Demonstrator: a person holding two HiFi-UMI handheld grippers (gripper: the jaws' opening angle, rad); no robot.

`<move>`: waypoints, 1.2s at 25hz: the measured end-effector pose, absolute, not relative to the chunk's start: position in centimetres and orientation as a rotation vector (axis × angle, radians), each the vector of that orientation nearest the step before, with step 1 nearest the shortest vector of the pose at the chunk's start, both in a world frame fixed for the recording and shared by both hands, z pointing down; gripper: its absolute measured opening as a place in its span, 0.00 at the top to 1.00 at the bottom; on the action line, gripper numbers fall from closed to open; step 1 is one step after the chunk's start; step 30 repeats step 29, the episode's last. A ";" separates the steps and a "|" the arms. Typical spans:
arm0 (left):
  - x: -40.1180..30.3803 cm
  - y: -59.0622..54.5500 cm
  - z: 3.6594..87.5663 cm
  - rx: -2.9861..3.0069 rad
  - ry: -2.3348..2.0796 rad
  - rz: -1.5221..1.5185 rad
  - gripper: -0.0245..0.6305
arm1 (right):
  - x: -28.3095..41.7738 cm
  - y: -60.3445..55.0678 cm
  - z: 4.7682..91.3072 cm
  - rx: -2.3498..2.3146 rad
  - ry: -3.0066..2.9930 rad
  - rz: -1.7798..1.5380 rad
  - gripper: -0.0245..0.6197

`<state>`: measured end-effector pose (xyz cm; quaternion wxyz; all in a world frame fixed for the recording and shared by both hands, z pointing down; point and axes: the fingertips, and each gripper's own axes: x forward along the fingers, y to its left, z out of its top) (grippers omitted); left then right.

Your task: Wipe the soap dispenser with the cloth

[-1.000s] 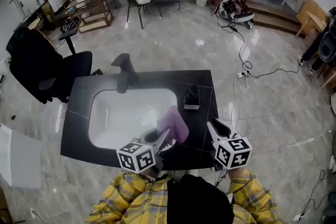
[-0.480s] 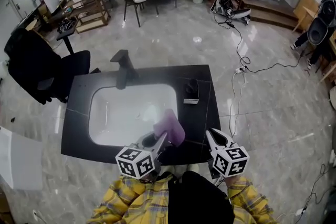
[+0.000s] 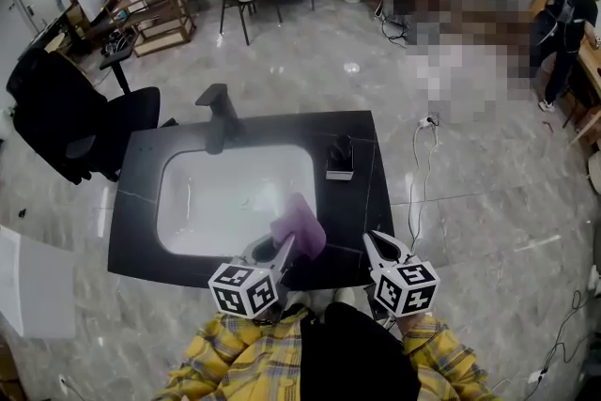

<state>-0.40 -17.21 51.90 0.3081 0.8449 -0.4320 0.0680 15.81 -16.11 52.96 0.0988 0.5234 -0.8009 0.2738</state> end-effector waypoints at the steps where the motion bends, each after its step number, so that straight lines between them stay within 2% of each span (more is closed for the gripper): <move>1: -0.4 -17.2 52.0 2.229 -1.145 0.180 0.86 | 15.9 -16.2 53.0 1.550 -2.367 0.810 0.95; 30: 0.6 -18.9 52.4 2.213 -1.104 0.160 0.86 | 14.7 -18.3 52.3 1.487 -2.387 0.735 0.95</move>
